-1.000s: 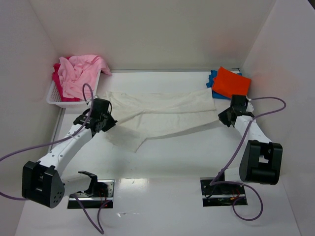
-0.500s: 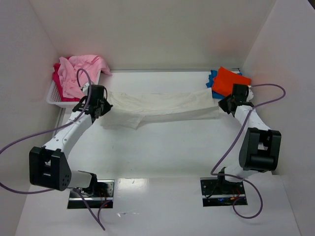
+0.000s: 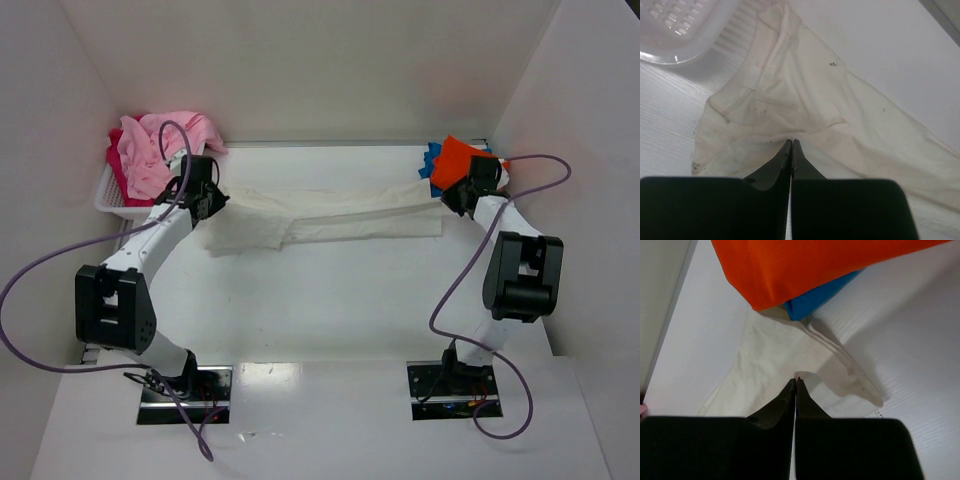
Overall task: Fold and stack the t-shirts
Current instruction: Fold the other side of the tshirt into a rectangle
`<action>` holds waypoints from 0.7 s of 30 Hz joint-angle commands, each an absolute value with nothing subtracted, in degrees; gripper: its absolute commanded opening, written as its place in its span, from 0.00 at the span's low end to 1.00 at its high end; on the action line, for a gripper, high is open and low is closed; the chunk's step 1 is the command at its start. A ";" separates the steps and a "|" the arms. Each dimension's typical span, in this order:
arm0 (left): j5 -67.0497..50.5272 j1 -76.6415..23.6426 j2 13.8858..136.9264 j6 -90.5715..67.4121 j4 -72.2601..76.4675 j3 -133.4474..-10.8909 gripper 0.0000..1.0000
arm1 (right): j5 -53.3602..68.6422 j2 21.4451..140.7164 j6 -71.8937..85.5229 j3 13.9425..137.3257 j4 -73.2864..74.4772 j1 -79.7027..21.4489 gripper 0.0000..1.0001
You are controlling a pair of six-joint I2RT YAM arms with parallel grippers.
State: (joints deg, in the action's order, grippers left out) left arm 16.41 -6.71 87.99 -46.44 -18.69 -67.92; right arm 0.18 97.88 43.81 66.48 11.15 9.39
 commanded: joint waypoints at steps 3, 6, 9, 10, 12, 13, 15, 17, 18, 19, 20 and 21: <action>17.40 -5.80 94.09 -44.47 -15.03 -73.29 0.00 | -0.09 102.90 42.63 71.99 7.38 9.76 0.00; 16.79 -5.80 96.77 -44.47 -15.03 -74.89 0.00 | -0.09 104.58 42.63 72.25 7.38 9.76 0.00; 16.79 -5.80 99.51 -44.47 -14.50 -75.94 0.00 | 0.20 105.99 42.63 72.86 6.77 9.76 0.00; 16.79 -5.80 99.75 -44.47 -14.50 -76.21 0.00 | 0.44 106.89 42.63 73.14 6.77 9.76 0.00; 16.79 -5.80 100.96 -44.47 -14.50 -76.46 0.00 | 0.96 108.29 42.63 73.64 6.77 9.76 0.00; 16.79 -5.80 101.70 -44.47 -14.50 -76.72 0.00 | 0.97 108.80 42.63 73.91 6.77 9.76 0.00; 16.79 -5.80 103.11 -44.39 -14.50 -77.28 0.02 | 1.76 109.59 42.55 73.92 6.48 9.76 0.09; 16.79 -5.80 103.84 -43.95 -14.50 -78.39 0.05 | 2.80 109.60 42.10 73.92 4.85 9.76 0.17; 16.90 -5.80 104.32 -43.95 -14.40 -78.50 0.06 | 2.91 109.60 41.97 73.92 4.69 9.76 0.19; 17.40 -5.71 104.44 -43.95 -13.98 -78.92 0.09 | 3.34 109.47 41.25 74.04 3.96 9.76 0.22; 17.40 -5.28 104.94 -43.95 -13.97 -78.93 0.12 | 3.34 108.90 40.44 74.70 3.52 9.76 0.28; 17.47 -5.27 105.02 -43.95 -13.90 -79.00 0.15 | 3.34 108.83 39.82 75.30 3.52 9.68 0.33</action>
